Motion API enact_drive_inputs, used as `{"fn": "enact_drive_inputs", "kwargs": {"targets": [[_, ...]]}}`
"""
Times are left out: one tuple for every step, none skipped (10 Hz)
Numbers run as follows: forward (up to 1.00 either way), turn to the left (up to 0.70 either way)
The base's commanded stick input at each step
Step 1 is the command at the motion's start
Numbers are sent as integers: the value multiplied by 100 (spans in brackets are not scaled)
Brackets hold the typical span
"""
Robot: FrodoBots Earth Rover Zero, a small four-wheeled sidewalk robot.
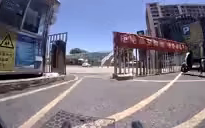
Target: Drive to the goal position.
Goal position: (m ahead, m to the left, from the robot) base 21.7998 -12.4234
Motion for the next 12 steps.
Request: {"fn": "enact_drive_inputs", "kwargs": {"targets": [[70, 14], [70, 1], [70, 0], [70, 0], [70, 0], [70, 0], [70, 0], [70, 0], [70, 0], [70, 0], [70, 0], [70, 0]]}}
